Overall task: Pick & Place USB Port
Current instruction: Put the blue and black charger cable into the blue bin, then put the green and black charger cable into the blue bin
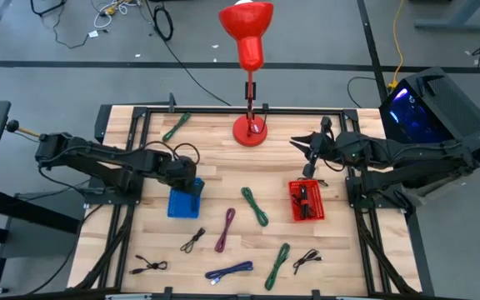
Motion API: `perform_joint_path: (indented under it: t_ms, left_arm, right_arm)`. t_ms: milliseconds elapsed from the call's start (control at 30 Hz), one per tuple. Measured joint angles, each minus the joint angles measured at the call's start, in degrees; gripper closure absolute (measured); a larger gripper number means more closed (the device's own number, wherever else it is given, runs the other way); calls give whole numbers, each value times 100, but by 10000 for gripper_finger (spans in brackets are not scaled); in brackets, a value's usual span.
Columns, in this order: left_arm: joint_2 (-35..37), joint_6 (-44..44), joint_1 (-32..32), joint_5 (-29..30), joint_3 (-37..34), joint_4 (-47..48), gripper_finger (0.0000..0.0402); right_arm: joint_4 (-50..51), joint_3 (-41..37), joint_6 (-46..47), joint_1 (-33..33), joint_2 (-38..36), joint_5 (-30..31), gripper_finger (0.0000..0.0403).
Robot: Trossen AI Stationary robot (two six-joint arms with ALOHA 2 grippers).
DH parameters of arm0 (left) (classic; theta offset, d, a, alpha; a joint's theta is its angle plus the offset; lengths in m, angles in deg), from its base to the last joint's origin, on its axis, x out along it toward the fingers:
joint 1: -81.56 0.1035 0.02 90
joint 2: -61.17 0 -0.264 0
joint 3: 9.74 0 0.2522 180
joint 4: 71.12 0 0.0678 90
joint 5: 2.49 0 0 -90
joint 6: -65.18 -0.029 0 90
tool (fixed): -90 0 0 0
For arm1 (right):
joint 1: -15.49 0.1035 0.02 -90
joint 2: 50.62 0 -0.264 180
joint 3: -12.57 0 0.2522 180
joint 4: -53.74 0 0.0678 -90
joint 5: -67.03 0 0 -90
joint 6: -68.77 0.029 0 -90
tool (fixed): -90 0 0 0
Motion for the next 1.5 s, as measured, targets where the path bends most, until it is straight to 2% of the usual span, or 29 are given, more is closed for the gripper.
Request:
perform_joint_path:
  t_ms: [233,400,600,833,967,1267,1500]
  left_arm:
    - [0,-25,0,58,0,-42,381]
    - [0,-5,0,-177,0,150,366]
    - [0,-2,0,-190,0,179,361]
    - [0,13,0,99,0,415,356]
    - [0,41,0,231,0,516,333]
    - [0,39,0,256,0,512,253]
    - [39,-281,0,783,2,693,230]
  right_arm:
    - [-124,0,-125,0,-30,-1,352]
    - [-121,0,-126,0,-27,-2,352]
    - [-123,0,-126,0,-27,-1,352]
    - [-120,0,-118,0,-27,-2,352]
    - [-120,0,-100,0,-27,-5,352]
    - [-106,0,-100,0,-27,-7,352]
    - [33,0,-97,0,-27,-9,352]
